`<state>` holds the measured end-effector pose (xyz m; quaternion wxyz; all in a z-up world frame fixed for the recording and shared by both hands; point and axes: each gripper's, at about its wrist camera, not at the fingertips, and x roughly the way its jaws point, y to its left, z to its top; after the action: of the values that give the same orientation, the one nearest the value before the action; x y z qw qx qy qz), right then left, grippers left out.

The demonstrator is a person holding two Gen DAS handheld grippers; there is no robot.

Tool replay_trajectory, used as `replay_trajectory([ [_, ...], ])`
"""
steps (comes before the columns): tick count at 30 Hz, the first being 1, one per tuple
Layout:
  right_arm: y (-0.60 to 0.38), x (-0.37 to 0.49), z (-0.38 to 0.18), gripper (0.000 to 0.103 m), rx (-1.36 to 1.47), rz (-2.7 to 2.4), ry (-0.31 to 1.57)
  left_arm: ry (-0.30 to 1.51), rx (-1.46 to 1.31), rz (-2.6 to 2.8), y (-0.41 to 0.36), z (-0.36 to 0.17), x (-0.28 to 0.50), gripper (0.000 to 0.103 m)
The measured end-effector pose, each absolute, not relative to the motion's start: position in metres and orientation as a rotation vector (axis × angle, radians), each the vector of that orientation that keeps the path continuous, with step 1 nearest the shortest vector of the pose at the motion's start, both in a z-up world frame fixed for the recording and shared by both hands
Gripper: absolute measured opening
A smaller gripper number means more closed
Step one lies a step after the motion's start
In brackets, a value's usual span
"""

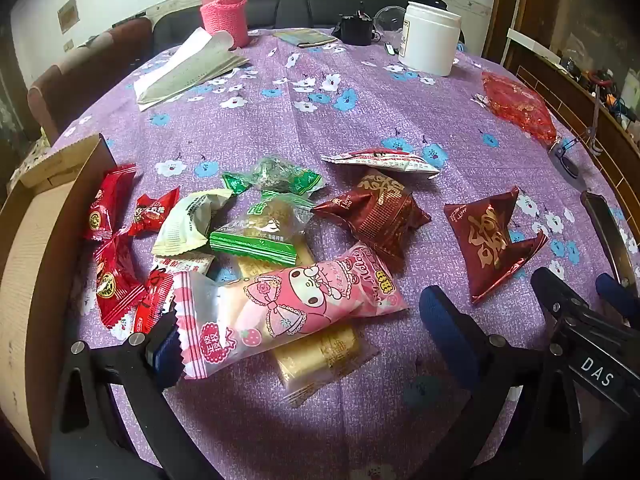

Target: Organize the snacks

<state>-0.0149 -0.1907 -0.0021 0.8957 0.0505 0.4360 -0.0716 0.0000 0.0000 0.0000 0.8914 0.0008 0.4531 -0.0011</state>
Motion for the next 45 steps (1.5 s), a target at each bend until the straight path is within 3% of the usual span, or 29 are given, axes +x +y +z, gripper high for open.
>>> replay_trajectory([
  [29, -0.191, -0.015, -0.002, 0.103, 0.105, -0.148, 0.904, 0.972, 0.024, -0.038, 0.000, 0.000, 0.003, 0.103],
  [45, -0.191, -0.015, -0.002, 0.103, 0.100, -0.132, 0.916, 0.971, 0.083, -0.148, 0.006, 0.001, -0.047, 0.103],
])
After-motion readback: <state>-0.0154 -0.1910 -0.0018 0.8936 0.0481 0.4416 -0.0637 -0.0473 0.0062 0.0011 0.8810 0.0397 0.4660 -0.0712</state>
